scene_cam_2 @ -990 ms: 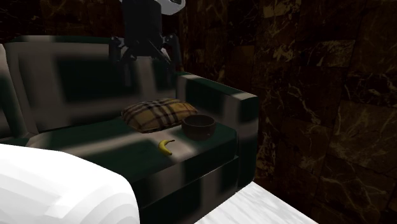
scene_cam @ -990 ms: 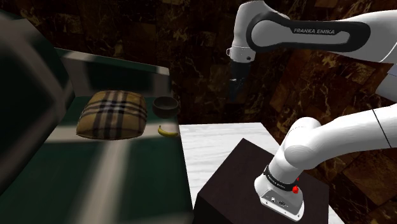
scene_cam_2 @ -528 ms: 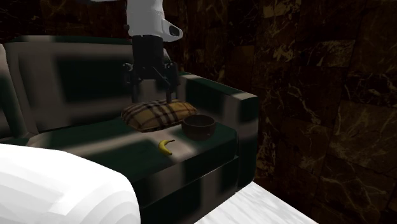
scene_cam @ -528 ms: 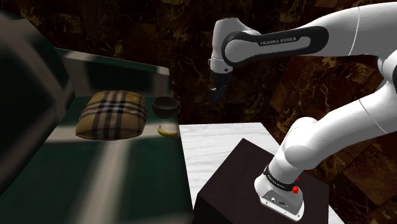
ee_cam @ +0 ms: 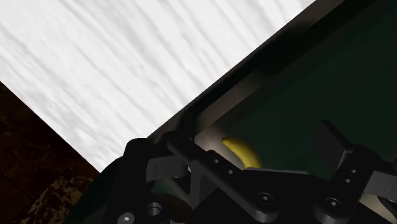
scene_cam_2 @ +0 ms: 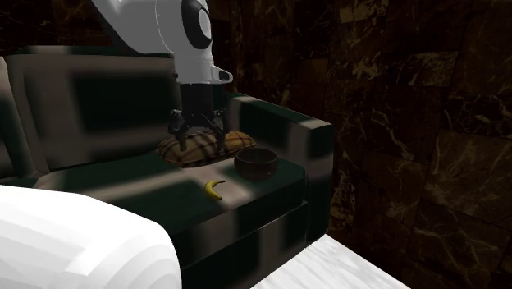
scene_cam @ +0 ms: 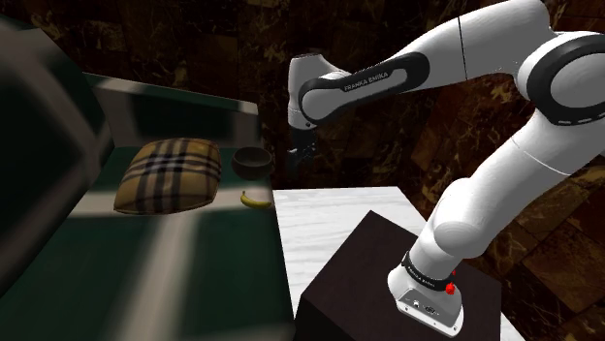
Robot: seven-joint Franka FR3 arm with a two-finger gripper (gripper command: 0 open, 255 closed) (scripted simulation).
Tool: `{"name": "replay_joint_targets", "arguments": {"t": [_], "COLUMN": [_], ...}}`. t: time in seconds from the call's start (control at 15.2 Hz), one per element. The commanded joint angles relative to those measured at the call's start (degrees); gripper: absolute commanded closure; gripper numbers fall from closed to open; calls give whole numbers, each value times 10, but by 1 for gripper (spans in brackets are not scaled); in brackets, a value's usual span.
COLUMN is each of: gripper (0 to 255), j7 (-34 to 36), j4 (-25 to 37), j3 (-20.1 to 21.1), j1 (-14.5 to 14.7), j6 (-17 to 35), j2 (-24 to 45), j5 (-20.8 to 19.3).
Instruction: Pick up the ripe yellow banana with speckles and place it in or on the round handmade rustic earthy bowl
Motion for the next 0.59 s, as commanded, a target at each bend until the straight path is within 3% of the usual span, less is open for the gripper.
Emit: {"name": "replay_joint_targets", "arguments": {"t": [0.0, 0.53], "gripper": [0, 0], "j7": [12, 58], "j4": [19, 132], "j3": [7, 18], "j1": [1, 13], "j6": [31, 98], "j2": [49, 230], "j5": [-6, -46]}}
